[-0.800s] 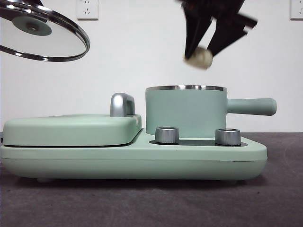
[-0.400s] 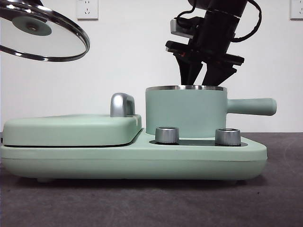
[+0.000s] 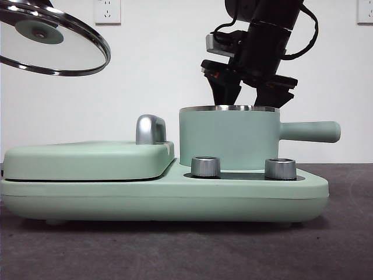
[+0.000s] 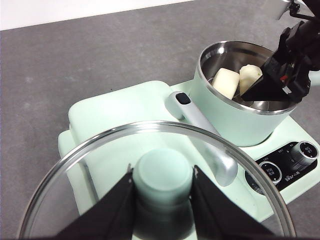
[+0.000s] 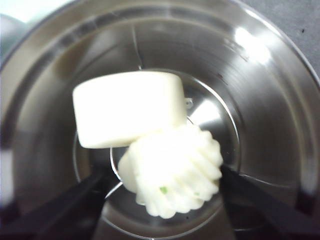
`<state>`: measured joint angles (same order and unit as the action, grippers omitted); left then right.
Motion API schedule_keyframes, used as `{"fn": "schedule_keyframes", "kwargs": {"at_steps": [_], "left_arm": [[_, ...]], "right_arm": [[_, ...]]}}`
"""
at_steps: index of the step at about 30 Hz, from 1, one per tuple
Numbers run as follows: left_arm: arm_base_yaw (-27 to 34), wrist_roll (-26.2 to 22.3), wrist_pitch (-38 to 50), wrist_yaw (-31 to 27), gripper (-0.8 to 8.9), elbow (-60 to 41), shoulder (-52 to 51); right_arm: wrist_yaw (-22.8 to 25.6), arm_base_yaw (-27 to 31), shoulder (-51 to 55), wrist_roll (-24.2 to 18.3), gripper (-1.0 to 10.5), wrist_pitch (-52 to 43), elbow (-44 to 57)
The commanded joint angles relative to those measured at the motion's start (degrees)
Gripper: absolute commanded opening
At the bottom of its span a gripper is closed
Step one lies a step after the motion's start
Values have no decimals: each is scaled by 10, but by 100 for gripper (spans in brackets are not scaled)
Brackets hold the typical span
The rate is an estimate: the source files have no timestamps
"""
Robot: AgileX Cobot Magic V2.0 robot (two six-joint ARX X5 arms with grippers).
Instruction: Put the buns in a small steamer
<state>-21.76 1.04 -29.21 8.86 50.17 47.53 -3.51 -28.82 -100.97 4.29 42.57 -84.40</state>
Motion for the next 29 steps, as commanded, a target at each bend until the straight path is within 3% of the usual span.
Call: {"fn": "schedule_keyframes", "kwargs": {"at_steps": [1, 9, 11, 14, 16, 20, 24, 29], "left_arm": [[-2, -5, 12, -1, 14, 11, 1], [-2, -3, 2, -1, 14, 11, 1], [-2, -3, 1, -1, 14, 11, 1], [-2, -1, 1, -1, 14, 11, 1], [-2, -1, 1, -1, 14, 11, 1], [-2, -1, 1, -1, 14, 11, 1], [-2, -1, 1, -1, 14, 11, 1], [-2, -1, 1, -1, 14, 11, 1]], "right_arm": [[-1, -3, 7, -5, 389, -3, -16], [3, -10, 122, -7, 388, -15, -16], [6, -29, 169, -7, 388, -58, 1], [15, -70, 261, -2, 375, -202, 100], [48, -113, 329, -1, 367, -307, 194], [86, -166, 401, -6, 365, -407, 305], [114, -205, 450, -7, 365, -447, 389], [147, -237, 500, 6, 364, -399, 462]]}}
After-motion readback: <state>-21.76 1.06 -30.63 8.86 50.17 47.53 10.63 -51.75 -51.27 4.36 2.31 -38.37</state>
